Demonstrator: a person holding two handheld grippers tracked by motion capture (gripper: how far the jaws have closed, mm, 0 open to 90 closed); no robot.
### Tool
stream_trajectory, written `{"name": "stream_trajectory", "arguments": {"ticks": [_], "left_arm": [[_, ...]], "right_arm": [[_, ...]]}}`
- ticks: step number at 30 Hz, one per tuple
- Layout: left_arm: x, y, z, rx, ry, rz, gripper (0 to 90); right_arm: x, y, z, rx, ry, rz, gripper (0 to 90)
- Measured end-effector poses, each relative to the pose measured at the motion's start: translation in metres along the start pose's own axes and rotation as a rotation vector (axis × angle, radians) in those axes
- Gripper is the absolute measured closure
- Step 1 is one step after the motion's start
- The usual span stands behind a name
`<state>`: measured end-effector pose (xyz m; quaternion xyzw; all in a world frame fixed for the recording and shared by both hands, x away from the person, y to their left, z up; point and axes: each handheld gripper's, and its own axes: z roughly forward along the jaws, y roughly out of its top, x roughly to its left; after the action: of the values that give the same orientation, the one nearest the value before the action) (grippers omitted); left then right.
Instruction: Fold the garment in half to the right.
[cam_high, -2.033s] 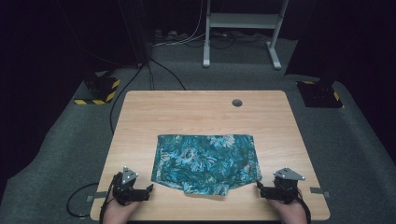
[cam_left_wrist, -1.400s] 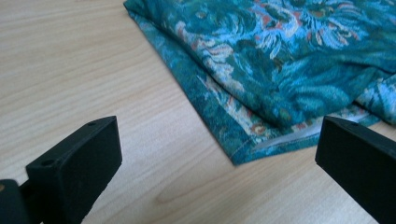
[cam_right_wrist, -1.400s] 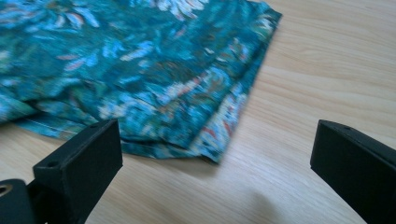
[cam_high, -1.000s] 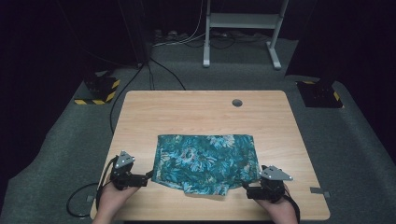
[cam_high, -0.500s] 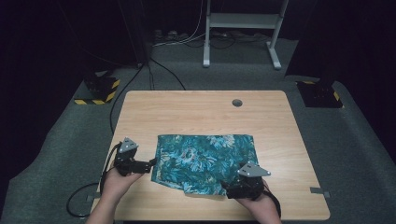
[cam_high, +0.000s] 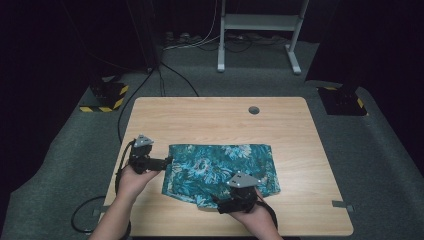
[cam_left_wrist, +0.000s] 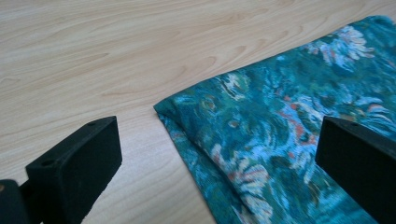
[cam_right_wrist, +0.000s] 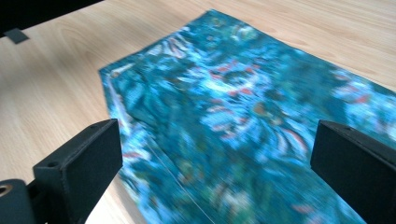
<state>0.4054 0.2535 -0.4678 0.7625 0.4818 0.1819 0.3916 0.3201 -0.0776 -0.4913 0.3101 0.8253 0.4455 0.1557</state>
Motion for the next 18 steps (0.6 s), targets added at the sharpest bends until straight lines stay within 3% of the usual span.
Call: {"name": "stream_trajectory", "arguments": {"ticks": [18], "left_arm": [[0.026, 0.013, 0.037, 0.012, -0.025, -0.06, 4.3]], "right_arm": [[0.04, 0.019, 0.048, 0.04, 0.08, -0.043, 2.6]]}}
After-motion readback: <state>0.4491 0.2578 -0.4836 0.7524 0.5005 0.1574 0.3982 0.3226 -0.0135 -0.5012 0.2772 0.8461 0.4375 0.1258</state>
